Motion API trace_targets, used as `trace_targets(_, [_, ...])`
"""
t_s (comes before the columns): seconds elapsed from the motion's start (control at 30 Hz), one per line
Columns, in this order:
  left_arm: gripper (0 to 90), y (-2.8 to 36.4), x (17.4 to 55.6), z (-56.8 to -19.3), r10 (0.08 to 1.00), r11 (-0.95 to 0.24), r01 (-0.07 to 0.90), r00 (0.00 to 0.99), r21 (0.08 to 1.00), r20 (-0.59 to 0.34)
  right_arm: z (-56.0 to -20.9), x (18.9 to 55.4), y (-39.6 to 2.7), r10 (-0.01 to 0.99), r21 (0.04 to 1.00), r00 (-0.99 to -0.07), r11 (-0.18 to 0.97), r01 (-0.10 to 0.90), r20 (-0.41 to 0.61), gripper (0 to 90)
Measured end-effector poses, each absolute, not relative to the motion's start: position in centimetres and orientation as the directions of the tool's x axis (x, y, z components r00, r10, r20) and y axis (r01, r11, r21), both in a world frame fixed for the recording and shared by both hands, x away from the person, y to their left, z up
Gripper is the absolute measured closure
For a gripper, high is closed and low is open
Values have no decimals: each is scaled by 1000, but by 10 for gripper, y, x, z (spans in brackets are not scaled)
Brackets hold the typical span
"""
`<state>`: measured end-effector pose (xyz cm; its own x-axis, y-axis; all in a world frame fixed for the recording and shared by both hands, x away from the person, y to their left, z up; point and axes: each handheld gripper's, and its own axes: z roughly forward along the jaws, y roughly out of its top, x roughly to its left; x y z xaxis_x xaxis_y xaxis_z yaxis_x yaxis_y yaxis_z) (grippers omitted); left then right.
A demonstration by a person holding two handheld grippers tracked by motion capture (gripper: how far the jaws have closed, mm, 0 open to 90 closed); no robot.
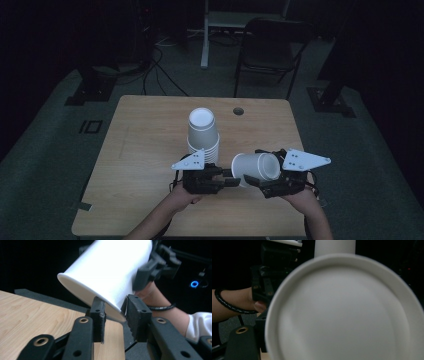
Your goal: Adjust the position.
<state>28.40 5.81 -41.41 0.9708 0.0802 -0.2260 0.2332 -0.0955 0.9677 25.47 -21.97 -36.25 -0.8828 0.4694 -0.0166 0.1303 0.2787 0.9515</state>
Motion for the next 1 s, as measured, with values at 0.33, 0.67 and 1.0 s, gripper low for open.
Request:
trace_targets(0.33, [855,64,287,-412,19,-64,278,960,958,-278,-366,256,-223,459,956,-888,259,138,3,184])
trace_targets(0.67, [874,63,284,-407,10,-112,256,966,960,-257,-372,261,-227,411,945,-909,265,191,69,157])
trace_targets(1.0, [874,57,284,-403,61,-188,250,968,950,-243,-388,261,-227,435,910,-899,345,229,61,158])
